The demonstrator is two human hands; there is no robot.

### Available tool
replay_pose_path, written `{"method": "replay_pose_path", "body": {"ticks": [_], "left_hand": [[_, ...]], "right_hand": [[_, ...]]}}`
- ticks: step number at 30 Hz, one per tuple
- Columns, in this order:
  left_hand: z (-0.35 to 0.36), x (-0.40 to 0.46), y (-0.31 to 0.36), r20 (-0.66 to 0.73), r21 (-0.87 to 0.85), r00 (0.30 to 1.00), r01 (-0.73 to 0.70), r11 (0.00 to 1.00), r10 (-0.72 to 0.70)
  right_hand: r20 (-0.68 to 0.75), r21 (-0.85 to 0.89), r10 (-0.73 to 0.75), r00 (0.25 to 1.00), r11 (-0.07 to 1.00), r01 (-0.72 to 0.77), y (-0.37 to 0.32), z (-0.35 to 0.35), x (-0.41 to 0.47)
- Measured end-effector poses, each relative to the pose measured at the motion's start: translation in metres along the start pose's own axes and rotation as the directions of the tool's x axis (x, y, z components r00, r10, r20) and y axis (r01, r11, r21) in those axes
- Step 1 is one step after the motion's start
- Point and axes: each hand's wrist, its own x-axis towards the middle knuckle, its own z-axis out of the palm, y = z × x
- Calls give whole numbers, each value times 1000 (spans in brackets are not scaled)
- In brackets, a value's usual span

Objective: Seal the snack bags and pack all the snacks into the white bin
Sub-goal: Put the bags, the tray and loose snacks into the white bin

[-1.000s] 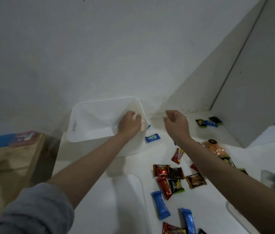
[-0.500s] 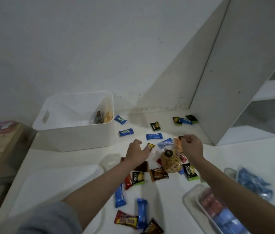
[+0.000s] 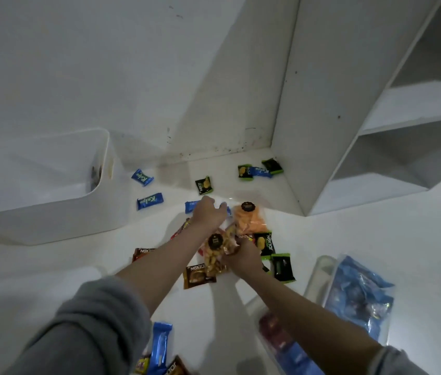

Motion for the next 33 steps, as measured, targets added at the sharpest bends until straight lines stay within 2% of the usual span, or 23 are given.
{"method": "replay_pose_path", "body": {"ticks": [3, 8, 13, 16, 20, 23, 25, 27, 30, 33], "left_hand": [[12, 27, 32, 79, 55, 997, 0, 999, -4], [31, 57, 60, 321, 288, 936, 46, 956, -142], [42, 65, 54, 261, 349, 948, 84, 933, -183], [38, 57, 45, 205, 350, 963, 95, 932, -175], [32, 54, 27, 171, 177, 968, 155, 972, -185], [22, 47, 19, 139, -40, 967, 222, 974, -214], [12, 37, 18, 158, -261, 948, 311, 914, -277], [-2, 29, 14, 166, -406, 938, 346, 846, -304], [-28, 18, 5, 81, -449, 965, 260, 855, -251], [-60, 2, -4, -7, -434, 995, 87, 897, -100]], "right_hand": [[102, 55, 40, 994, 997, -46, 7, -10, 6], [218, 120, 71, 973, 988, -99, 26, -27, 17], [289, 93, 87, 953, 989, -118, 30, -49, 22], [272, 50, 84, 959, 994, -101, 27, -66, 21], [215, 44, 116, 970, 991, -128, 22, -85, 15], [194, 113, 116, 974, 984, -139, 18, -100, 4], [182, 188, 95, 979, 974, -129, 13, -107, -6], [174, 284, 80, 981, 950, -128, 2, -111, -17], [186, 450, 32, 982, 886, -114, -18, -110, -32], [135, 564, -2, 991, 822, -76, -42, -100, -48]]}}
